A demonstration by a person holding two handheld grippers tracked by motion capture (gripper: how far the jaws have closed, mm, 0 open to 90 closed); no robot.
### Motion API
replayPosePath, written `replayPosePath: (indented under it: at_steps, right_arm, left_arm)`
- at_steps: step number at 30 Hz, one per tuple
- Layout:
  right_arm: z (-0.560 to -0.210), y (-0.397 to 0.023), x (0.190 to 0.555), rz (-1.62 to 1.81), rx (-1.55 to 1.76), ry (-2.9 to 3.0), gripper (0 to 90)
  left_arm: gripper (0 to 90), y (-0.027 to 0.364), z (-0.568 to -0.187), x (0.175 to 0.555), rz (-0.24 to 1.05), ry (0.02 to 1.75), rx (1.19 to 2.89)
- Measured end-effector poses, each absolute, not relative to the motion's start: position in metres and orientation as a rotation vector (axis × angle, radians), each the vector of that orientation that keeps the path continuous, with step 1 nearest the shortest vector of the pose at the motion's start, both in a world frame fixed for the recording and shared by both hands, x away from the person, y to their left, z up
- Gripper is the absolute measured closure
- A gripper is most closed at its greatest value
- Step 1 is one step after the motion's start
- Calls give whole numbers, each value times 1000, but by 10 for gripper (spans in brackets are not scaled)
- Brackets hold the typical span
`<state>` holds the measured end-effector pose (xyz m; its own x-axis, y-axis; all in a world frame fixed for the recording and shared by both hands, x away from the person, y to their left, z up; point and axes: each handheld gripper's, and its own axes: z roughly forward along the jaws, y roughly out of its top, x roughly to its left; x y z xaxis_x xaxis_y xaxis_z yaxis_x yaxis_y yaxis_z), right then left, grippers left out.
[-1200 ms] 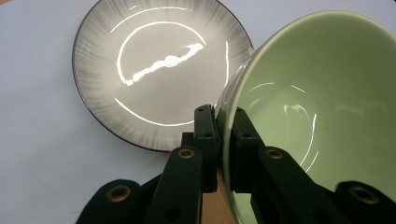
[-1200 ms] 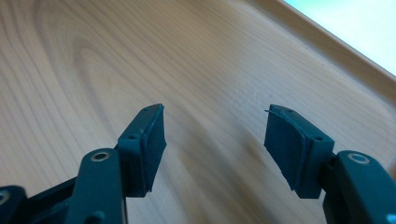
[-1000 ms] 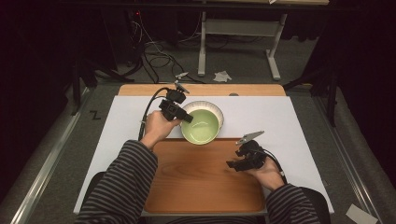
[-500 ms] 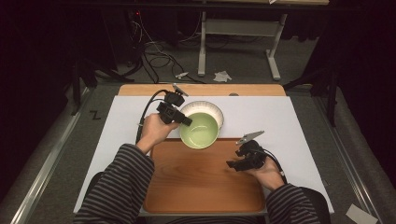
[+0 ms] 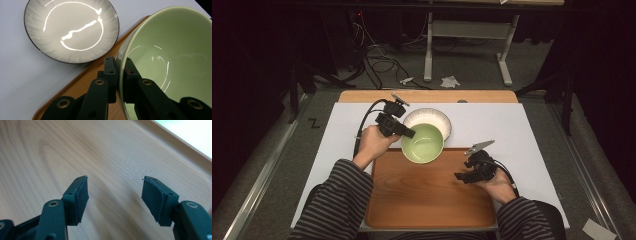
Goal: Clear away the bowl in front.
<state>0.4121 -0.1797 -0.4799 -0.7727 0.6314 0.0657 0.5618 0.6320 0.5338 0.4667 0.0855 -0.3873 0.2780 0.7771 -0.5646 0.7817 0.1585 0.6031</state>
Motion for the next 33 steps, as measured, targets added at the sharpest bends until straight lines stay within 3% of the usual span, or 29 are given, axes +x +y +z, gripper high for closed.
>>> replayPosePath:
  at_steps: [33]
  right_arm:
    - [-481, -179, 412, 827, 1004, 2724, 392]
  left_arm:
    - [845, 89, -402, 432, -58, 1450, 1643]
